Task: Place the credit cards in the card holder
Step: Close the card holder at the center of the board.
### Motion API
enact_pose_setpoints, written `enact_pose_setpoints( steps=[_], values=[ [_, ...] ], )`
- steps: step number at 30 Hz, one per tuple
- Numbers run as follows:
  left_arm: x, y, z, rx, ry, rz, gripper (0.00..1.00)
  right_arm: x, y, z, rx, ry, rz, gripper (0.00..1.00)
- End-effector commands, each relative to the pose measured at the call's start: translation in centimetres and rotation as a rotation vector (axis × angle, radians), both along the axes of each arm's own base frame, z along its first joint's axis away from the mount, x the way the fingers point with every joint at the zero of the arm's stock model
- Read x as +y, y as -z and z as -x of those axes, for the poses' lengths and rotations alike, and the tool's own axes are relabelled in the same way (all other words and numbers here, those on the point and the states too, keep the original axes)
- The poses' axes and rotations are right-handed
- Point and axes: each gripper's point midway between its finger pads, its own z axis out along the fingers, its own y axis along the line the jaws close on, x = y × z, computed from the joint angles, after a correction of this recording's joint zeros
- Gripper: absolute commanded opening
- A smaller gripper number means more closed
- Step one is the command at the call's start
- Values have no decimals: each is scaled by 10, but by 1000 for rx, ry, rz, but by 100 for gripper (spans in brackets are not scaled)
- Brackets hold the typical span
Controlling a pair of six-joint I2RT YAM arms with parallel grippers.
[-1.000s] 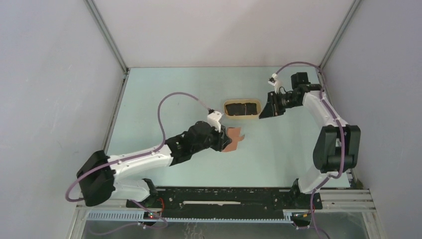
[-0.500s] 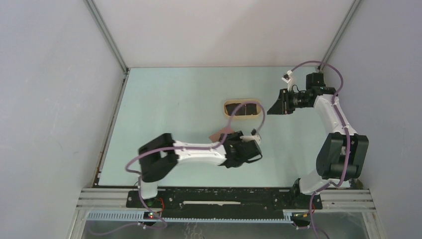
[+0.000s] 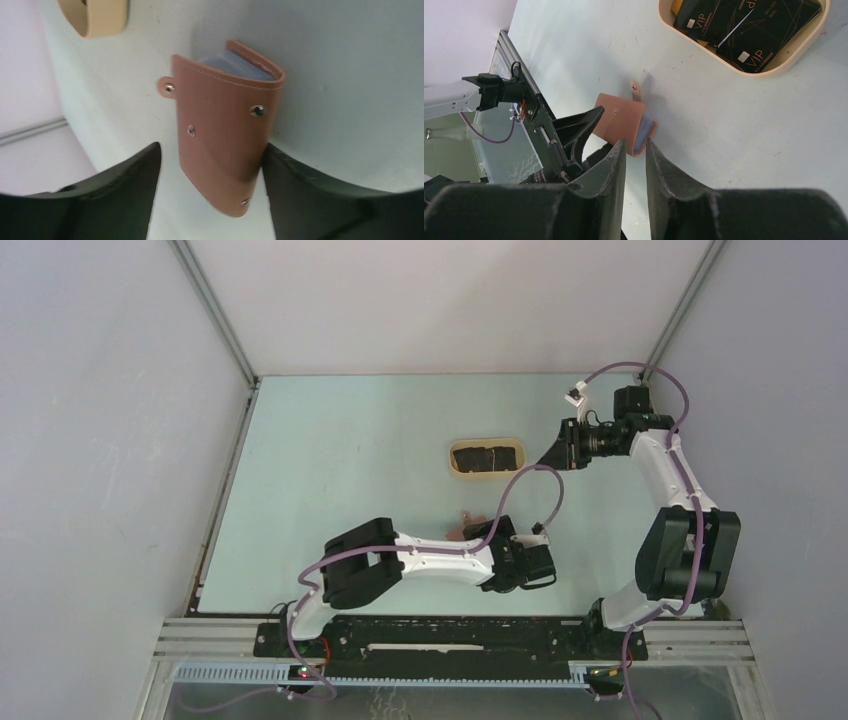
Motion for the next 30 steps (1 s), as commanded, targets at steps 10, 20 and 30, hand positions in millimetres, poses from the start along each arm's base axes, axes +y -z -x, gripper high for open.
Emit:
enact_pose_setpoints(
  steps=[10, 20, 30],
  values=[
    [-9, -70, 26, 131, 0, 443, 91, -5, -14, 4, -105, -19, 20, 29],
    [43, -110, -13, 400, -74, 1221, 77, 35, -28, 57, -416, -366, -78, 28],
    [55, -81, -59, 583, -133, 1433, 65, 107, 62, 87, -932, -904, 325, 28]
  ],
)
